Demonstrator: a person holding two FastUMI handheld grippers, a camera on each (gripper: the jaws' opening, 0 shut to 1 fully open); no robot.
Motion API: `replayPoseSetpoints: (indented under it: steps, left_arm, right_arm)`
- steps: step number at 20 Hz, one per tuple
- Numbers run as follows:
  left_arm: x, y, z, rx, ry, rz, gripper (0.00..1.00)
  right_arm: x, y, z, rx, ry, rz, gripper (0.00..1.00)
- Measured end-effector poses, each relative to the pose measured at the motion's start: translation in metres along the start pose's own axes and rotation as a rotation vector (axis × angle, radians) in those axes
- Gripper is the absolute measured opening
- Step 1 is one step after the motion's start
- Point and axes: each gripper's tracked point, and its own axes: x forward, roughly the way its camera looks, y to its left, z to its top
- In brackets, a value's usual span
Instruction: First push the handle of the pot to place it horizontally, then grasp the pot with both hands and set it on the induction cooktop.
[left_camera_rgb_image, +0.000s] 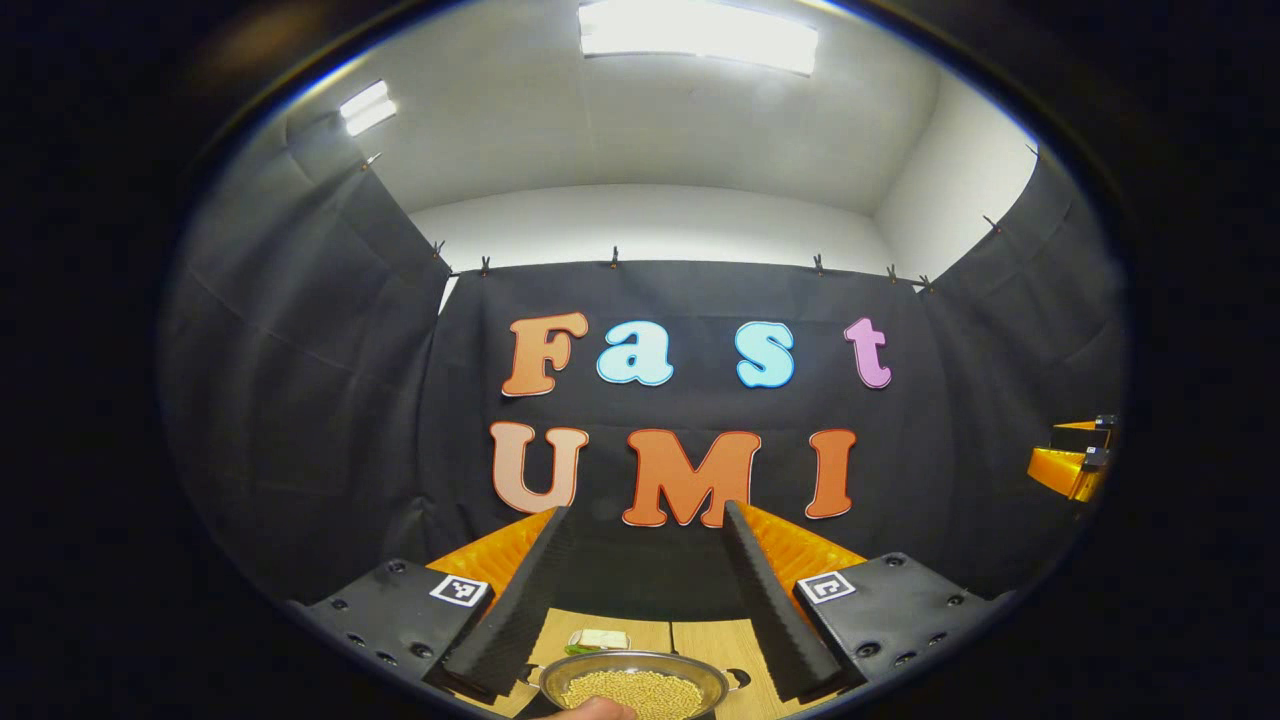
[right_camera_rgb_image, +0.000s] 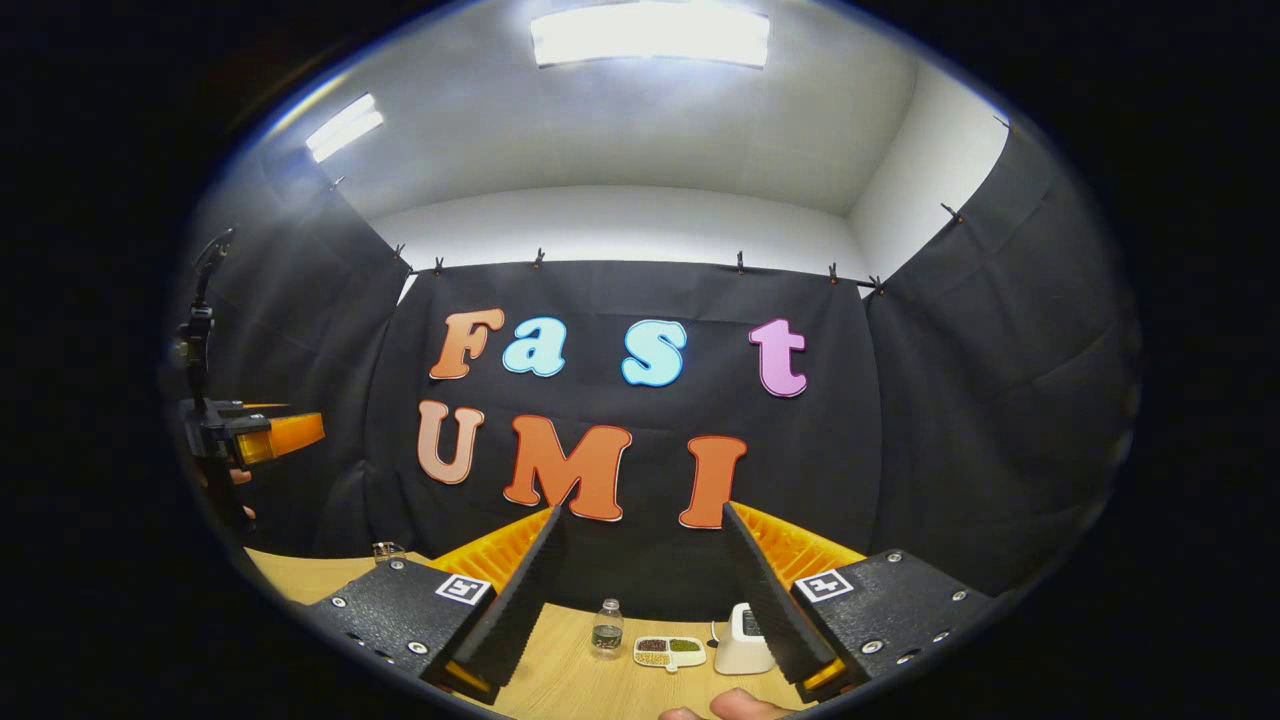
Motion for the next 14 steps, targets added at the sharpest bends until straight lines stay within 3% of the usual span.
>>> replayPoseSetpoints:
  steps: [14]
  left_arm:
    - [0.0042,-0.0088,-0.0023,0.030,-0.005,0.006,0.99]
  right_arm:
    - [0.0083,-0.0069,-0.0086,0.004,0.009,-0.012,0.95]
